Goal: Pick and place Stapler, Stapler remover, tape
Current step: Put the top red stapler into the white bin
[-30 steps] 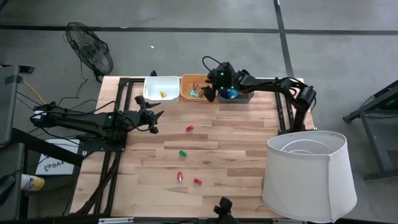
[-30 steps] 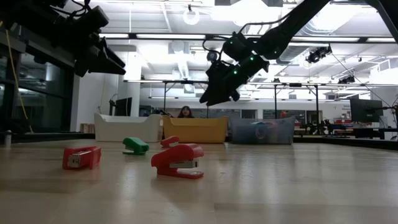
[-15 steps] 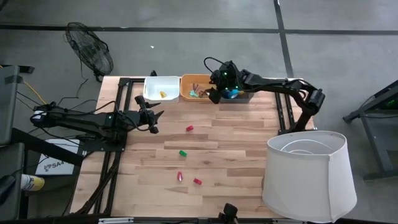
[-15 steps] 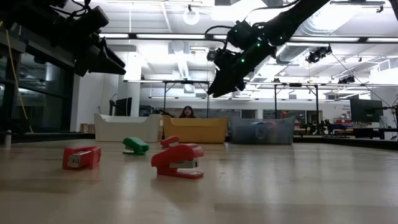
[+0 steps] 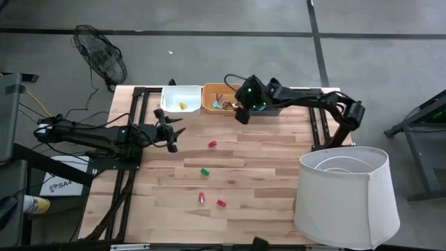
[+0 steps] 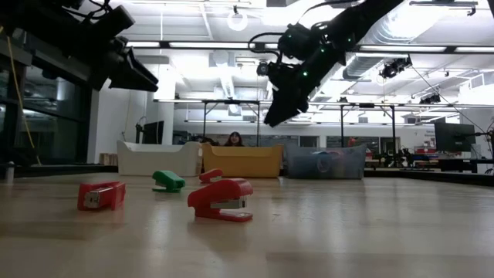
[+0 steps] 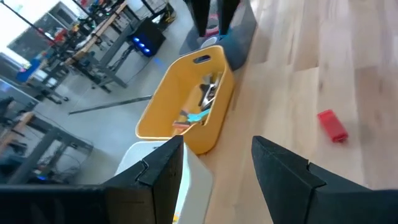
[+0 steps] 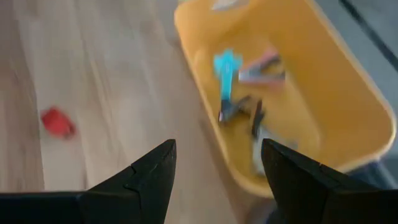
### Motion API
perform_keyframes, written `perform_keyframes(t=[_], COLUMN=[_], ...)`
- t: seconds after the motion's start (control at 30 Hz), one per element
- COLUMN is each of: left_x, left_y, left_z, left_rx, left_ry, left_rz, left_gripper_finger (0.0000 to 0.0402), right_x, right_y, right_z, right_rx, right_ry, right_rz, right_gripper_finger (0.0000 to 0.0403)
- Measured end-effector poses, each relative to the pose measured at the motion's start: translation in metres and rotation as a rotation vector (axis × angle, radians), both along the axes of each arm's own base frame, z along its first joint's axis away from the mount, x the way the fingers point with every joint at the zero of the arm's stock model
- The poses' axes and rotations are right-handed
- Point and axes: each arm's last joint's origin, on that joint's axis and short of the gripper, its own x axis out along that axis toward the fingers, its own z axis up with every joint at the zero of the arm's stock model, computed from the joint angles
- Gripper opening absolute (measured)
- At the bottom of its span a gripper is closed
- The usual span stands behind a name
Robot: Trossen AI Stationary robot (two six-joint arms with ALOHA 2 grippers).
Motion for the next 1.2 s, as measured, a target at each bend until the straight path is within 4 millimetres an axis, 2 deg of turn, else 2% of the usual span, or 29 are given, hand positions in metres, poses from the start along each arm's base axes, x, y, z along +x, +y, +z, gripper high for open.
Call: perform_keyframes(t=[0.17, 0.3, 0.43, 0.57, 0.73, 0.97, 1.1, 1.2], left_x=[0.003, 0.013, 0.028, 0.044, 0.053, 0.061, 0.074, 0.090], left_y=[0.000, -0.001, -0.002, -0.002, 0.014, 0.044, 0.054, 0.059], left_z=[-0.001, -0.006, -0.004, -0.001, -0.006, -0.016, -0.023, -0.019], left_rx=[-0.048, -0.050, -0.050, -0.044, -0.078, -0.203, -0.244, -0.266], left_ry=[-0.028, -0.017, 0.023, 0.068, 0.100, 0.084, 0.117, 0.140], left_rz=[0.001, -0.015, -0.024, -0.031, 0.005, -0.023, -0.022, -0.041], left_gripper_finger=[0.0186, 0.0186, 0.0186, 0.0186, 0.0186, 0.0186, 0.0186, 0.0186], right_x=[-0.006, -0.004, -0.003, -0.008, -0.041, -0.095, -0.124, -0.142], right_y=[0.019, 0.036, 0.047, 0.051, 0.055, 0.079, 0.093, 0.101], right_z=[-0.003, -0.007, -0.009, -0.020, -0.040, -0.040, -0.048, -0.055], right_rx=[-0.015, -0.054, -0.082, -0.077, -0.031, -0.108, -0.162, -0.194], right_ry=[0.165, 0.254, 0.305, 0.279, 0.152, -0.157, -0.336, -0.426], right_rz=[-0.031, -0.048, -0.034, 0.008, 0.017, 0.049, 0.100, 0.121], right_gripper_finger=[0.0227, 0.0227, 0.0227, 0.0227, 0.0227, 0.0227, 0.0227, 0.0227])
